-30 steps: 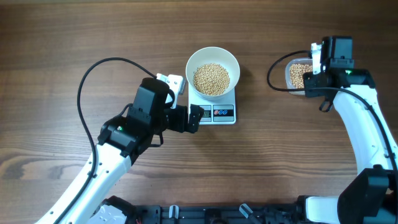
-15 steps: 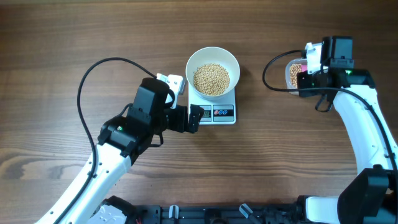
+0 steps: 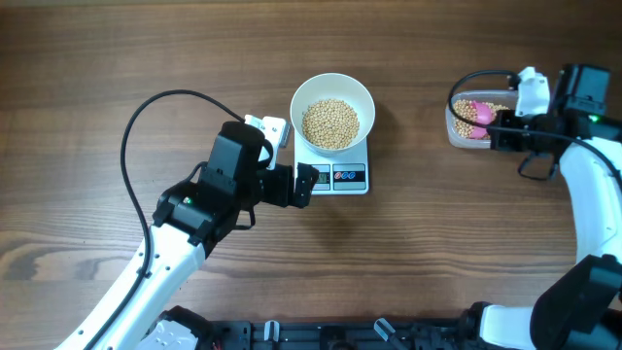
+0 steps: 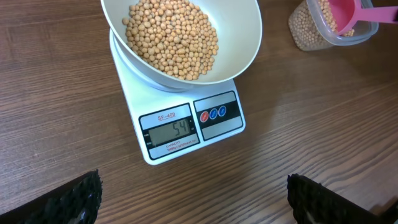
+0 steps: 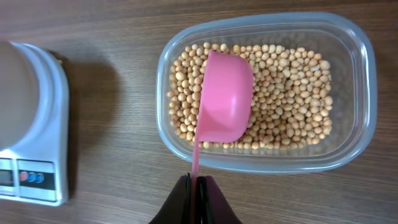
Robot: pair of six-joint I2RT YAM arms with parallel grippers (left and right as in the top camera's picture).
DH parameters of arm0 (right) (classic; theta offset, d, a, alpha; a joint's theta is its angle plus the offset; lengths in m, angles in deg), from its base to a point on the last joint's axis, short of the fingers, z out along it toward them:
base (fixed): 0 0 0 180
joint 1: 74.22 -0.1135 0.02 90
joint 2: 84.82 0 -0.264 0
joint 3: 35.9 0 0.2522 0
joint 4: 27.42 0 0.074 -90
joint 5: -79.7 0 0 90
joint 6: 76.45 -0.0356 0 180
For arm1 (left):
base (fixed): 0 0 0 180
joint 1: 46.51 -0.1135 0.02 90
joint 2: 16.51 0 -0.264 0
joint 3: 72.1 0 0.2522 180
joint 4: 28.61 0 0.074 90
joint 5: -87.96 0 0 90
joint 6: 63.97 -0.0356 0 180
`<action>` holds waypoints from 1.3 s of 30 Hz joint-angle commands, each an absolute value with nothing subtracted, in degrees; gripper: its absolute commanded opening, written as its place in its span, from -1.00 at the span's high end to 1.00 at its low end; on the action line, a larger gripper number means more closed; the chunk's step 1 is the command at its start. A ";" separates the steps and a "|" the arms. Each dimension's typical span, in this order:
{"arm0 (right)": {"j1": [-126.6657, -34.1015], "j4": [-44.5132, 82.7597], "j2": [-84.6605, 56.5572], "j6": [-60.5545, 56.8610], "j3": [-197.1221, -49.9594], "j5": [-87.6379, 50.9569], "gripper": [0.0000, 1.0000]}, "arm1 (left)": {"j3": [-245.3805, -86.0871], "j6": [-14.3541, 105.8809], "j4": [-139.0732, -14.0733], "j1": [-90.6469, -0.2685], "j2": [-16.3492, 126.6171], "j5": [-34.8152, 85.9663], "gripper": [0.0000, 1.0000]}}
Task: Scoop item into bowl and weigh 150g on scale
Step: 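Dip the pink scoop into the soybeans again with the right gripper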
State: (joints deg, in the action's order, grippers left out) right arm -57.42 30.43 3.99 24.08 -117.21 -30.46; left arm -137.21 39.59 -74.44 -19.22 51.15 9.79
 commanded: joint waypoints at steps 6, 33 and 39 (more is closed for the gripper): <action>-54.71 31.48 8.95 23.33 -116.69 -42.61 0.91 | -137.19 38.43 -74.29 -18.91 50.66 9.25 -1.00; -37.58 32.73 15.18 19.35 -116.67 -64.60 0.92 | -137.19 38.43 -74.29 -18.91 50.66 9.25 -1.00; -35.04 32.71 15.18 18.61 -116.67 -66.72 0.91 | -137.19 38.43 -74.27 -18.91 50.66 9.25 -1.00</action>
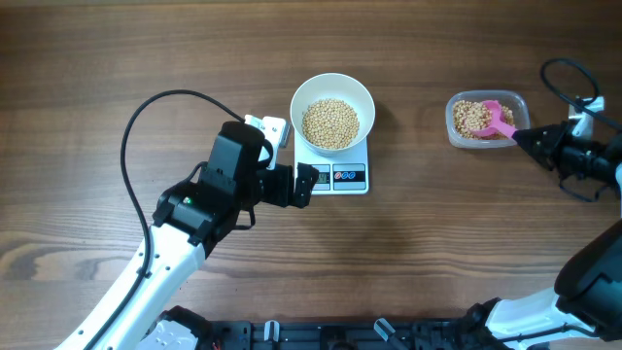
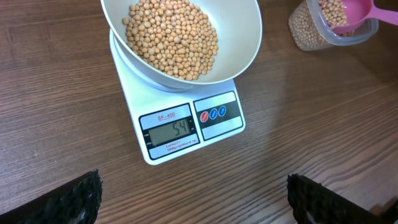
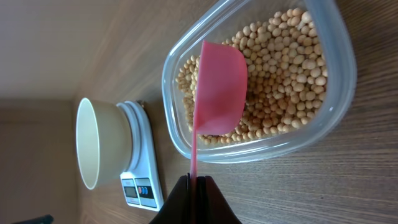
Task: Scoop item into bowl and weigh 150g on scale
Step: 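Dip the pink scoop into the soybeans again with the right gripper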
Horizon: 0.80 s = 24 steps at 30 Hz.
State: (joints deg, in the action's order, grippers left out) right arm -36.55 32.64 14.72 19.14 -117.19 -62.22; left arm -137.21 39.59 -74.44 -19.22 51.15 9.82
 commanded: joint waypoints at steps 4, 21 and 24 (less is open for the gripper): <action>-32.22 33.14 15.18 17.89 -116.67 -67.88 0.91 | -137.19 38.43 -74.27 -18.91 50.66 9.25 -1.00; -28.40 41.69 15.18 26.79 -116.67 -81.50 0.91 | -137.19 38.43 -74.29 -18.91 50.66 9.25 -1.00; -28.40 42.61 15.18 27.11 -116.67 -82.00 0.91 | -137.19 38.43 -74.29 -18.91 50.66 9.25 -1.00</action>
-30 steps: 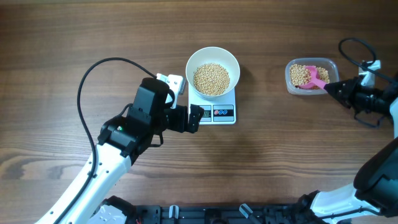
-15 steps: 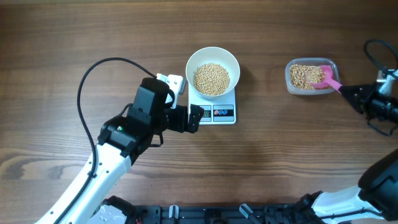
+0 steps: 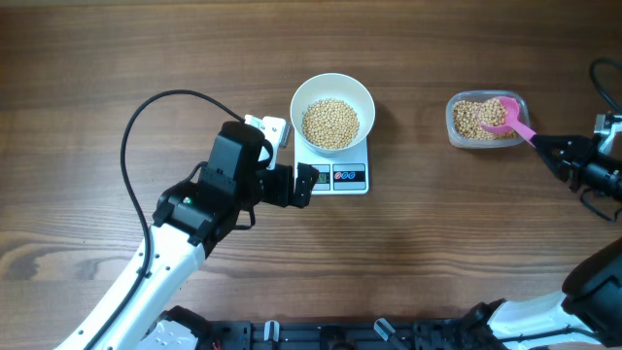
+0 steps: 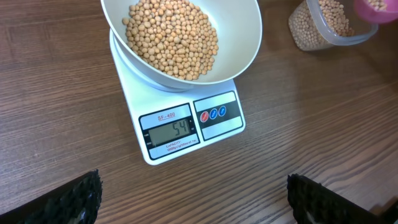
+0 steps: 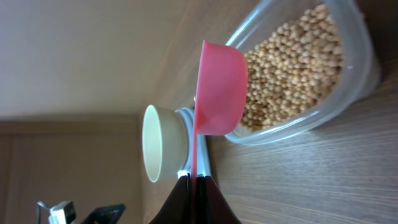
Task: Scoop item into bowl and weigh 150g on scale
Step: 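Dip the pink scoop into the soybeans again with the right gripper, then lift the filled scoop and carry it over the white bowl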
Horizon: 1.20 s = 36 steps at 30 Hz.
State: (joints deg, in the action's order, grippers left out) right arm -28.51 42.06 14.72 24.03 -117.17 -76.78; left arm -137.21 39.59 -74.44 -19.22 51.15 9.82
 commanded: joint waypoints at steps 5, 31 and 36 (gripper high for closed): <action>-28.40 43.37 15.18 27.09 -116.67 -82.65 0.91 | -137.19 38.43 -74.29 -18.91 50.66 9.25 -1.00; -63.04 20.86 11.47 -3.44 -116.84 -84.45 0.92 | -137.19 38.43 -74.29 -18.91 50.66 9.25 -1.00; -71.56 10.74 5.96 -6.02 -116.84 -70.76 0.91 | -137.19 38.43 -74.29 -18.91 50.66 9.25 -1.00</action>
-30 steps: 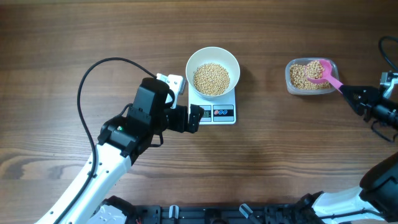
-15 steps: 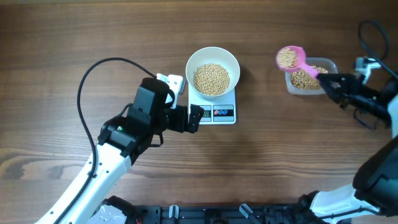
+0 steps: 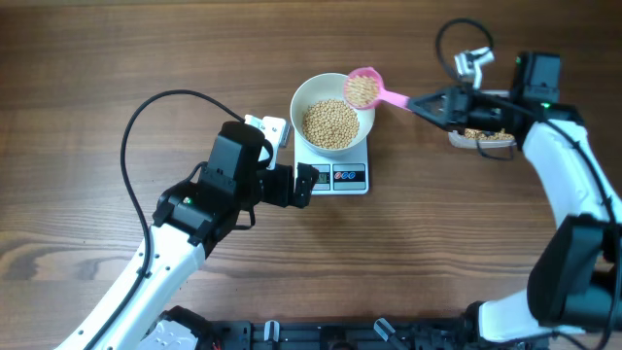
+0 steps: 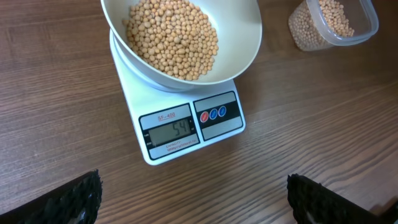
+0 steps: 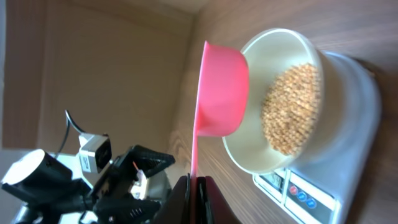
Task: Scoop item into bowl and weigh 150g on scale
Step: 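Lift the filled scoop and carry it over the white bowl, then tip the scoop with the right gripper to pour soybeans into the bowl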
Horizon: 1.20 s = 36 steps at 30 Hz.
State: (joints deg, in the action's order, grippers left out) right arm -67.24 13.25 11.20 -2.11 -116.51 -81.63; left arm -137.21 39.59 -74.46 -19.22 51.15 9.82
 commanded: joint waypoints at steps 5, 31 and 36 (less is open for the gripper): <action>-80.18 10.83 0.06 1.41 -116.84 -45.10 0.91 | -137.19 38.41 -74.29 -18.91 50.66 9.25 -1.00; -105.05 8.38 -1.49 33.17 -116.84 -2.48 0.91 | -137.19 38.43 -74.29 -18.91 50.66 9.25 -1.00; -107.50 10.19 -1.49 37.65 -116.84 2.81 0.91 | -137.19 38.43 -74.29 -18.91 50.66 9.25 -1.00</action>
State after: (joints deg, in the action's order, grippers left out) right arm -106.47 9.60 -0.31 33.23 -116.51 -1.74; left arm -137.21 39.59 -74.44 -19.22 51.15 9.82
